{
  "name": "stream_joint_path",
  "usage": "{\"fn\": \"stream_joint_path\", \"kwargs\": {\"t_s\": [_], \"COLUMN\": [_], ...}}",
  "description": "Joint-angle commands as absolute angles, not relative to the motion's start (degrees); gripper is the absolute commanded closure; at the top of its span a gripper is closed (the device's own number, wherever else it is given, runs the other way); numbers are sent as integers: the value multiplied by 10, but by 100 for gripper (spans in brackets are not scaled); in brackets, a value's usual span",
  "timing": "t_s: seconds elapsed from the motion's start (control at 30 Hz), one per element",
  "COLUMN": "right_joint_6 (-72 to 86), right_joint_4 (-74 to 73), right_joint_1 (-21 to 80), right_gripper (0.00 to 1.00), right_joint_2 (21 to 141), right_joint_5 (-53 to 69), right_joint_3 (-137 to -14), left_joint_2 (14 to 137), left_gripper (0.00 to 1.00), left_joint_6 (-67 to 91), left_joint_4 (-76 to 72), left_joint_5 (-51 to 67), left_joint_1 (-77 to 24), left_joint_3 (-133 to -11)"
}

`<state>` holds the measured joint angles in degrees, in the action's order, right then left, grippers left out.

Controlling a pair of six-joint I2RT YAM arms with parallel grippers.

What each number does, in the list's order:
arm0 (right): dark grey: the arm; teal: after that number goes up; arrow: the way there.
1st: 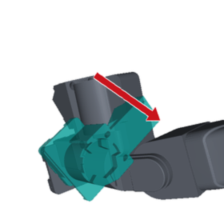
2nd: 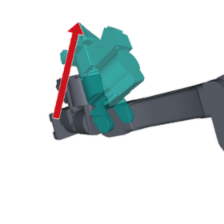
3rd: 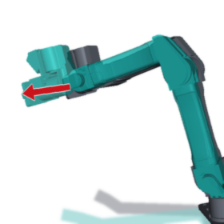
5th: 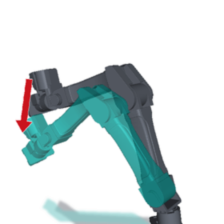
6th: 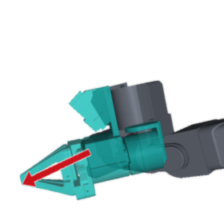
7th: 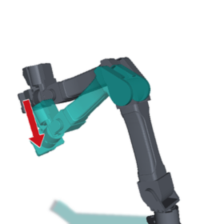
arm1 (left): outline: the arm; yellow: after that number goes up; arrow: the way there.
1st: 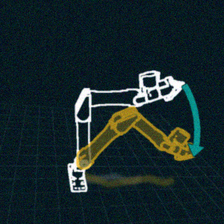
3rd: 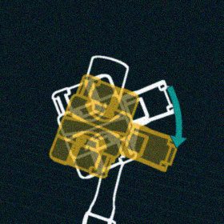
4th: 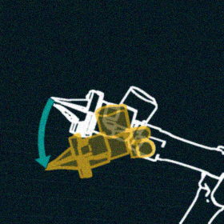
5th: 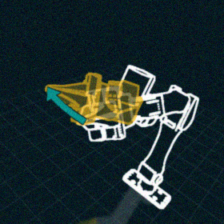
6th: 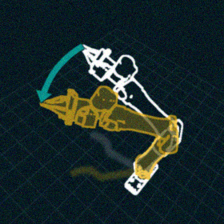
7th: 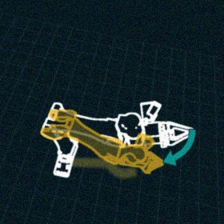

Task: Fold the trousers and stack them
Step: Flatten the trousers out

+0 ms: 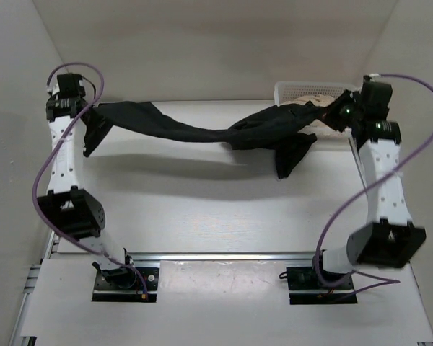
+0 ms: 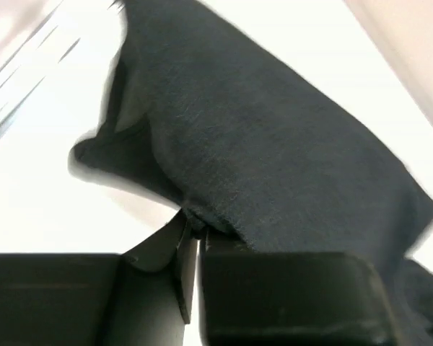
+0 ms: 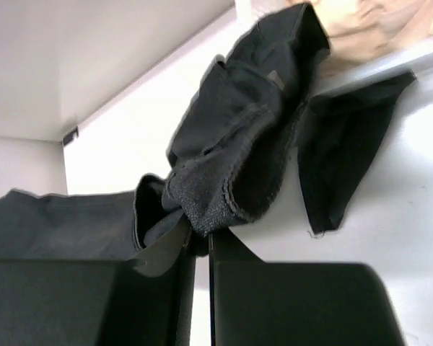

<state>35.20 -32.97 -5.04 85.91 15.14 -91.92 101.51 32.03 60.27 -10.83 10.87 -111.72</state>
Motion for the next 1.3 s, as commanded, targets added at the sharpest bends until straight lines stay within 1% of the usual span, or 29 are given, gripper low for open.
{"fn": "stream_joint_path", "kwargs": {"t_s": [0.0,0.07,0.1,0.13,0.23,0.3,0.33,0.4,0.43,0.47,0.53,0.6,0.63,0.67,0.7,0.77,0.8,0.83,0.87,0.93,1.03,1.07,1.1,1.13,1.2,1.23,1.27], "right_joint_6": [351,359,367,375,398,398,398,393,393,393,387,375,375,369,369,359,359,353,353,348,342,342,342,342,342,342,342], "right_joint_4": [-373,-373,-373,-379,-379,-379,-385,-385,-385,-385,-385,-385,-385,-385,-385,-385,-385,-385,-385,-380,-374,-369,-369,-369,-369,-369,-369], "right_joint_1": [-56,-56,-63,-69,-77,-77,-77,-77,-77,-77,-77,-77,-77,-77,-77,-77,-77,-77,-77,-77,-77,-77,-77,-77,-77,-77,-77], "right_gripper": [100,100,100,100,100,100,100,100,100,100,100,100,100,100,100,100,100,100,100,100,100,100,100,100,100,100,100], "right_joint_2": [745,697,657,641,595,584,584,584,584,584,584,595,595,603,610,617,617,617,623,623,635,644,651,651,657,657,657], "right_joint_5": [50,-2,-20,-29,-19,-19,-30,-30,-36,-36,-36,-36,-36,-36,-31,-31,-31,-31,-31,-25,-12,-12,-12,-12,-7,-7,-7], "right_joint_3": [-771,-691,-619,-589,-505,-484,-478,-478,-478,-478,-478,-485,-490,-496,-496,-503,-503,-509,-514,-514,-521,-521,-526,-526,-532,-538,-538], "left_joint_2": [933,927,927,927,915,909,909,916,925,932,949,981,995,1026,1042,1083,1093,1102,1111,1136,1175,1184,1192,1198,1198,1192,1192], "left_gripper": [43,13,7,5,6,21,30,56,84,90,90,83,80,71,65,43,29,22,19,19,27,37,43,52,82,90,90], "left_joint_6": [330,330,336,336,341,341,341,341,336,336,336,330,324,319,319,312,312,312,320,326,338,344,344,351,351,351,351], "left_joint_4": [596,590,590,590,578,573,573,573,573,573,561,547,547,547,547,555,555,560,560,560,560,560,560,560,560,568,575], "left_joint_5": [-163,-123,-117,-117,-111,-99,-99,-99,-90,-84,-58,-24,-6,-6,-1,26,26,26,35,48,88,101,106,106,95,90,84], "left_joint_1": [134,159,159,167,173,179,179,179,179,179,179,179,172,165,159,149,142,142,142,142,142,142,142,142,142,142,142], "left_joint_3": [-976,-920,-883,-869,-846,-838,-845,-845,-850,-850,-850,-850,-873,-887,-902,-942,-953,-959,-968,-974,-998,-1005,-1005,-1005,-1013,-1024,-1040]}}
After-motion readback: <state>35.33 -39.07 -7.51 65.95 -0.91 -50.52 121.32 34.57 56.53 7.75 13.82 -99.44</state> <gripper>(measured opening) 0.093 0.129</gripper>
